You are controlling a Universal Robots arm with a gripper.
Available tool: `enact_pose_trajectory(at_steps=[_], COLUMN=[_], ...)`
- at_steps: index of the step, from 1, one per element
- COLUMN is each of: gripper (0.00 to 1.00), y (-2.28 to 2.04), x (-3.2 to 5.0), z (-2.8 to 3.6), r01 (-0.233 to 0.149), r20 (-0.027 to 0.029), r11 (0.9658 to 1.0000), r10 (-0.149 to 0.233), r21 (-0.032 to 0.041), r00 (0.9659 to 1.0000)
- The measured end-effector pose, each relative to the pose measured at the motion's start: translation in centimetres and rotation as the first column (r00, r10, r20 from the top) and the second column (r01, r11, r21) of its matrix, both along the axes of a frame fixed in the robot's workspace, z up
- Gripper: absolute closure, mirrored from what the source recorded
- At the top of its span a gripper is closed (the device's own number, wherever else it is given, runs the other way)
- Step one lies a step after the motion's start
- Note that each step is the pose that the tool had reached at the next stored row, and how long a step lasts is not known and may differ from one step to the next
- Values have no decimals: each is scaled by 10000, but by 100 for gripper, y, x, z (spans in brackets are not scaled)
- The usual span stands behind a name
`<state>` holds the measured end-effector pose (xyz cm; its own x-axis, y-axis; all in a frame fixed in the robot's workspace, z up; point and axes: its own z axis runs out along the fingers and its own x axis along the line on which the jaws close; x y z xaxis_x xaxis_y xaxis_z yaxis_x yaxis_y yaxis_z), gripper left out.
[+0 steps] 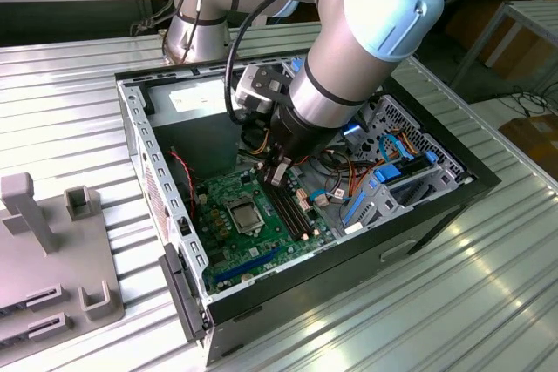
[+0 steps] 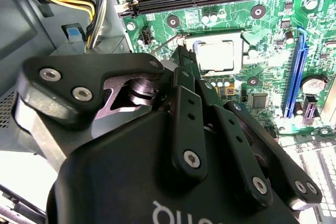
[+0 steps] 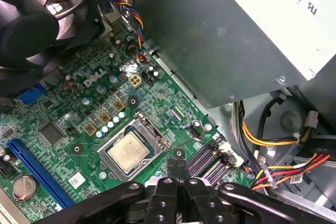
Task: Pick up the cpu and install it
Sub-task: 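Install the first cpu locking lever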
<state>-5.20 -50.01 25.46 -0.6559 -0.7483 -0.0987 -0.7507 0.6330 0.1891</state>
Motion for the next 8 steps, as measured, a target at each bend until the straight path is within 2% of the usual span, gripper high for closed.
enact_pose_trajectory(at_steps=[5, 8], gripper=[89, 89], y=[0, 0], x=[0, 84], z=[0, 0], r01=[-1, 0], r20=[0, 0], r11=[10000, 10000], r10=[1, 0], r21=[0, 0], r00=[10000, 10000])
